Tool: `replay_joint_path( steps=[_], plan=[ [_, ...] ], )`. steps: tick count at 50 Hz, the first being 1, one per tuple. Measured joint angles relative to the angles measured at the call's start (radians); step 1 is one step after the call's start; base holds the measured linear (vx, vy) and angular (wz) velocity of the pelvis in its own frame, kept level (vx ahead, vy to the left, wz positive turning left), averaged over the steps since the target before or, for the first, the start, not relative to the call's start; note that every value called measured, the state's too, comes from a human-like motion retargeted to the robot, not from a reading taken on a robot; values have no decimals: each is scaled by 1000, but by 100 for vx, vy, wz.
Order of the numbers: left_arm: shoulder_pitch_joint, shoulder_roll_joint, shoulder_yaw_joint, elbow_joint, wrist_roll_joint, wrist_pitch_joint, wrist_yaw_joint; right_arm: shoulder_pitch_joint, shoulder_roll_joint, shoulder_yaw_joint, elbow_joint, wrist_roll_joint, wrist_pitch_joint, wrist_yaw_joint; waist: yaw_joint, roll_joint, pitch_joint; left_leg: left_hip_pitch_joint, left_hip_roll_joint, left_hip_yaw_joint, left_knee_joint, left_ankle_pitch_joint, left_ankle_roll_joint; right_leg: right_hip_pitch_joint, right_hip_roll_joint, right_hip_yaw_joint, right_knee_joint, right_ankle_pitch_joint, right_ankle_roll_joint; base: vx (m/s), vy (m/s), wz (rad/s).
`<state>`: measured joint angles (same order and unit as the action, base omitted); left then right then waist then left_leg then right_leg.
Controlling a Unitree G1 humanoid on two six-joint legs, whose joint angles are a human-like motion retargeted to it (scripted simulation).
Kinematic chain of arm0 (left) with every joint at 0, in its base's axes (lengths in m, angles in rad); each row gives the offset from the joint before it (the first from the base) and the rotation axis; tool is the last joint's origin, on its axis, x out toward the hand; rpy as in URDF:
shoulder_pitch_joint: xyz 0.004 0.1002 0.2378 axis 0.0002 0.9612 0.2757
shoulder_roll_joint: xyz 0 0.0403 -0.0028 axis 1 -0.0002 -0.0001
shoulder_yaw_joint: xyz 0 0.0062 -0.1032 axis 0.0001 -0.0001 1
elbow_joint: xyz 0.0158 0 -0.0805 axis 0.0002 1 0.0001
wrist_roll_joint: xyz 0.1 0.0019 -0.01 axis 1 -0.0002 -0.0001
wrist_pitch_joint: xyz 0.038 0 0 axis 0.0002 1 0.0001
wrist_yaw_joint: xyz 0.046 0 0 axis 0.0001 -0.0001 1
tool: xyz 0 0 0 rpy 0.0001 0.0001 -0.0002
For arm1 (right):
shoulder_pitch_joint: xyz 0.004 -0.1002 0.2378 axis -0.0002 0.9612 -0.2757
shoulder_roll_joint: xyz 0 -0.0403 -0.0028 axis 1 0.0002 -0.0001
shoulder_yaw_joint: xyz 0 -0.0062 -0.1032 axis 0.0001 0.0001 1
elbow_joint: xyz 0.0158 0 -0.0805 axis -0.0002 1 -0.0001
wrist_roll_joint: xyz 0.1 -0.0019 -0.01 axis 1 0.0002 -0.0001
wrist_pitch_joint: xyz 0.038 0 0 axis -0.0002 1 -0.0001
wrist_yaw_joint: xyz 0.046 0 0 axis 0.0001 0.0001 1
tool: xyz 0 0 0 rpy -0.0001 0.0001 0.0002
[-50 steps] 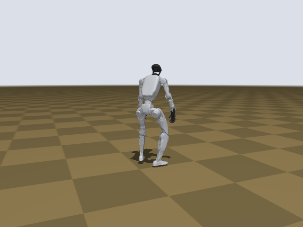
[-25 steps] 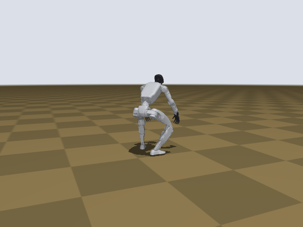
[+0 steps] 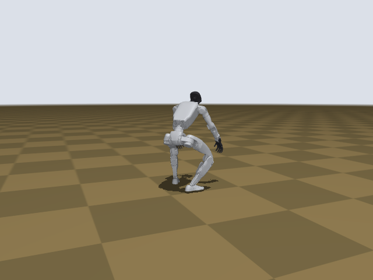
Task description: Upper body actions
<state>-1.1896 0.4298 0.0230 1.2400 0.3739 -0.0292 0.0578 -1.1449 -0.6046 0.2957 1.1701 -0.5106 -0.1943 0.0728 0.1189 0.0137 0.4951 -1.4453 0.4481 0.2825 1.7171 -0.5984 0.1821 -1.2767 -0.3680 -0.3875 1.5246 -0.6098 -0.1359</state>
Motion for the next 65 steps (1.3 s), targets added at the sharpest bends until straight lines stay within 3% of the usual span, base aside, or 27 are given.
replay_joint_path(
  steps=[11,18,29,38,45,50,54,58,62,65],
  plan=[
    [52,-15,3,14,14,-37,-5,58,40,-36,59,0,-16,-84,5,1,-2,58,-12,13,-61,23,-3,61,9,-6,-66,26,3,0,0,0],
    [85,-6,5,17,8,-43,-3,90,44,-42,92,-61,-23,-78,12,-2,-4,142,-18,23,-159,55,-33,141,40,-14,-178,74,18,0,0,0],
    [80,27,35,14,-44,-38,45,68,36,-51,100,12,-23,-62,17,-6,-8,210,-18,26,-216,67,-54,205,66,-20,-244,98,28,0,0,0],
    [161,-39,75,73,-65,-22,-17,152,82,-59,113,-124,-6,-46,7,-9,-27,338,-33,31,-323,96,-88,335,90,-26,-353,124,46,9,0,4],
    [366,-62,64,96,89,110,-444,380,123,-66,98,-318,8,-41,-14,-31,-81,610,-101,94,-693,243,-138,585,131,-28,-721,263,97,15,-3,8],
    [566,-68,-40,117,277,108,-384,590,149,-63,107,-306,31,-27,1,-55,-129,871,-202,182,-1106,434,-165,816,169,-23,-1115,440,140,18,-3,-6],
    [763,-122,-64,158,346,97,-201,762,186,-105,128,-240,31,40,15,-51,-167,1099,-275,217,-1406,549,-194,992,200,-21,-1333,538,177,28,1,-16],
    [988,-202,0,244,242,66,-124,914,249,-140,176,-270,41,47,-28,-33,-249,1275,-310,221,-1604,613,-215,1141,223,-43,-1479,593,206,50,10,-1],
    [1185,-278,46,308,68,54,-211,1028,302,-189,258,-340,85,-42,-85,-6,-350,1365,-320,214,-1703,632,-222,1232,254,-89,-1562,614,230,44,17,7],
    [1274,-346,115,347,64,76,-221,1087,339,-250,346,-331,147,-106,-85,-5,-409,1365,-309,230,-1677,606,-230,1211,245,-54,-1528,590,228,19,14,1]
  ],
)
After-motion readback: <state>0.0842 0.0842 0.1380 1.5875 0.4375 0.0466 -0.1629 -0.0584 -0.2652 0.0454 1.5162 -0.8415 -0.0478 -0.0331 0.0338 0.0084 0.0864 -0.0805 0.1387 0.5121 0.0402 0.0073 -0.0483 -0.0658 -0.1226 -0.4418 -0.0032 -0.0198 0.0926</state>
